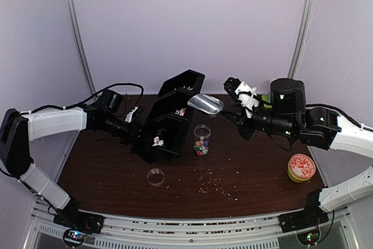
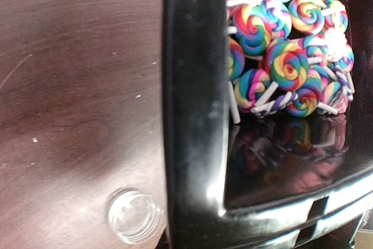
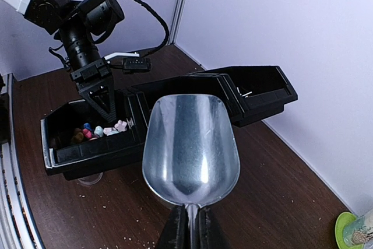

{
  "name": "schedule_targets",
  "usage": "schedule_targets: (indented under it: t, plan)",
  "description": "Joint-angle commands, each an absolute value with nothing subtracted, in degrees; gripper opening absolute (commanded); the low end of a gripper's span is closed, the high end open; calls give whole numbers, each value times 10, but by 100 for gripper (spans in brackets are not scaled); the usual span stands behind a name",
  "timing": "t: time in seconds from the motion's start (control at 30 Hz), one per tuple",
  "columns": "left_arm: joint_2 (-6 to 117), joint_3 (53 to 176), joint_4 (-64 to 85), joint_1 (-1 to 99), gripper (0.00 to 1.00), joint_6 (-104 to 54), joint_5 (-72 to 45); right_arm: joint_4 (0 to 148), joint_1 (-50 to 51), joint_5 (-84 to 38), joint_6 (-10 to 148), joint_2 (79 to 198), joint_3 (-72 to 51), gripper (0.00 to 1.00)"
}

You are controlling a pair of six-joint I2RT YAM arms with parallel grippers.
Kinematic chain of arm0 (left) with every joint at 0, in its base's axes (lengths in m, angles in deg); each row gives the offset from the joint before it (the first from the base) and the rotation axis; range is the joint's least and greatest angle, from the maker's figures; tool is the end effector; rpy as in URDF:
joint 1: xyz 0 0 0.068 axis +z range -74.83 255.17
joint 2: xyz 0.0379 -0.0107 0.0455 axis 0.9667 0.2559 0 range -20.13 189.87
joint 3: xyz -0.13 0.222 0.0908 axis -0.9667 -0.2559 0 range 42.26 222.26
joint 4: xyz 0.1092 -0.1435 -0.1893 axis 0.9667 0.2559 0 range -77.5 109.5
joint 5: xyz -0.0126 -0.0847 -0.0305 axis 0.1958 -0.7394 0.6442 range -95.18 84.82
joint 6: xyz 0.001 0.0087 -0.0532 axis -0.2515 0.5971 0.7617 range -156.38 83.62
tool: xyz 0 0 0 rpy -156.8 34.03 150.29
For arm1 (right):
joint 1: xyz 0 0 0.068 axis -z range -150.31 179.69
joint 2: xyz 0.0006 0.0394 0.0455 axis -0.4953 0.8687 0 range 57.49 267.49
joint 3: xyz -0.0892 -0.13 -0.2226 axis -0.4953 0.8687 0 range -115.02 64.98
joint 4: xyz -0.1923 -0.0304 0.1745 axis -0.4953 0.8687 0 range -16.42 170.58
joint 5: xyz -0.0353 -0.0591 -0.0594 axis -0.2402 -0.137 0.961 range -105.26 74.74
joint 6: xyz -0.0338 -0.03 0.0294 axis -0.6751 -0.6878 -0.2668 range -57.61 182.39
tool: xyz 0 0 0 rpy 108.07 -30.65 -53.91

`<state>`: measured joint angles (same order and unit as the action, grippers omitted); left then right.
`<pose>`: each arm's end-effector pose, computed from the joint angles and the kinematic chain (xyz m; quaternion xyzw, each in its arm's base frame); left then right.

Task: Pack the candies
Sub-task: Adjust the fake candies in the storage box.

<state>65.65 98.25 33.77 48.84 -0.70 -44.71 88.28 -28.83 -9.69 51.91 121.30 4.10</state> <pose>0.2648 -0.1563 0.2282 0.0400 0.8935 -0.4348 0.1046 0.1362 0.2163 0.3646 -0.4330 0.6806 0.2042 0.5546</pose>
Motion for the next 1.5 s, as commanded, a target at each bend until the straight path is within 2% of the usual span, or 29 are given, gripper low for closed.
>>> schedule_targets:
  t: [0.0,0.13,0.2,0.43,0.73,1.03,1.47]
  plan:
    - [622,964,172,492,0,32,-551,920,-291,-113,534,1233,-10,0]
    - [615,949,200,485,0,20,-539,931,-292,-120,538,1245,-25,0]
    - [604,993,337,468,0,-58,-431,936,-292,-120,540,1250,-30,0]
    - [590,1040,455,457,0,-142,-306,1002,-301,-121,534,1300,-88,0]
    - [520,1017,492,455,0,-200,-142,1161,-346,-96,522,1445,-246,0]
    - [551,1010,512,455,0,-222,-94,1236,-361,-104,545,1568,-365,0]
    - [546,1004,492,454,0,-220,-106,1348,-362,-62,554,1706,-499,0]
